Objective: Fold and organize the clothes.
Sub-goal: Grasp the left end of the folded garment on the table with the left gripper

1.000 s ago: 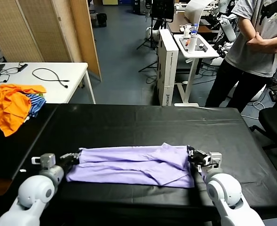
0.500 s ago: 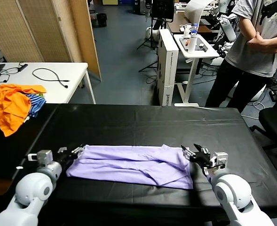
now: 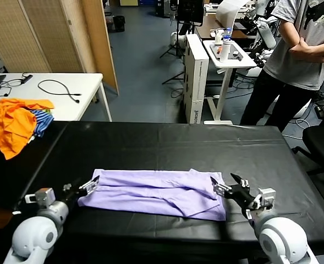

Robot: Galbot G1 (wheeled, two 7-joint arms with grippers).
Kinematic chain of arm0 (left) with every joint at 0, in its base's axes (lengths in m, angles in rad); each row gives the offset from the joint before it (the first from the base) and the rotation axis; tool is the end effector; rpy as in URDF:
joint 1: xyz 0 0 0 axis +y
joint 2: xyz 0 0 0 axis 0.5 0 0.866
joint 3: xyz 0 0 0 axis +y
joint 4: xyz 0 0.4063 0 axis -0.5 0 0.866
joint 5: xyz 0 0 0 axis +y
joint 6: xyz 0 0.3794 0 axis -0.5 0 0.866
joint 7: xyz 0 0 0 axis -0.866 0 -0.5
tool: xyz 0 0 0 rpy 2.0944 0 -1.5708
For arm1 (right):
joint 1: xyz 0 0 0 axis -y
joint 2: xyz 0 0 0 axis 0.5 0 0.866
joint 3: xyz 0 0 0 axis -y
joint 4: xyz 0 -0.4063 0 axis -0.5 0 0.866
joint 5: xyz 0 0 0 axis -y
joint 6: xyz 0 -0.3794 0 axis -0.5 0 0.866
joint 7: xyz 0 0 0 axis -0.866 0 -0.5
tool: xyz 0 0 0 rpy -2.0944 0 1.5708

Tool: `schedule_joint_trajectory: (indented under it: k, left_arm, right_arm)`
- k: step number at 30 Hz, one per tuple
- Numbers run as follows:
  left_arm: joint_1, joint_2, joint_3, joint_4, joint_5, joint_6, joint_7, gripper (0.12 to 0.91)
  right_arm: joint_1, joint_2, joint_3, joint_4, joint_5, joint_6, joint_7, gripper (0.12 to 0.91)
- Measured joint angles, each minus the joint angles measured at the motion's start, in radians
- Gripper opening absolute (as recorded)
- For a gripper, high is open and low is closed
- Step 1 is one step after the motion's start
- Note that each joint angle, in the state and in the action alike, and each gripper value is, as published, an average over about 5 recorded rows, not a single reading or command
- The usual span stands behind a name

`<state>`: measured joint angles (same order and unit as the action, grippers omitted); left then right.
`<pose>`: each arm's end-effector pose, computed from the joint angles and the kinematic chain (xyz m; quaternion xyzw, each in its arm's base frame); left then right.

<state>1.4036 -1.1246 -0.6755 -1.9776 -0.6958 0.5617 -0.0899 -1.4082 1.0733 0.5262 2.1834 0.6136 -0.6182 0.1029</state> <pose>0.2501 0.1581 -0.3154 -0.0136 -0.9648 0.0901 0.2466 0.2321 -0.0905 -0.2640 0.1141 -0.9680 -0.0228 0.2224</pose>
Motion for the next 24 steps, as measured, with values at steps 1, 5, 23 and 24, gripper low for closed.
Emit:
schedule_joint_trajectory:
  k: [1,5,23,24]
  left_arm:
    - [0.000,-0.005,0.000,0.004,0.003,-0.002,0.000,0.907]
    - [0.004,-0.023,0.001,0.018,0.007,-0.009,0.003,0.907]
    - [0.031,-0.094,-0.004,0.029,0.010,-0.028,0.006,0.652]
    - [0.031,-0.095,-0.004,0.029,0.011,-0.028,0.006,0.587]
  right_arm:
    - [-0.001,0.000,0.000,0.002,0.000,0.000,0.000,0.907]
    - [-0.005,-0.002,0.001,0.008,0.001,-0.002,0.001,0.907]
    - [0.000,0.000,-0.003,0.007,0.005,-0.001,0.004,0.907]
    - [0.000,0.000,-0.003,0.007,0.005,-0.001,0.004,0.907]
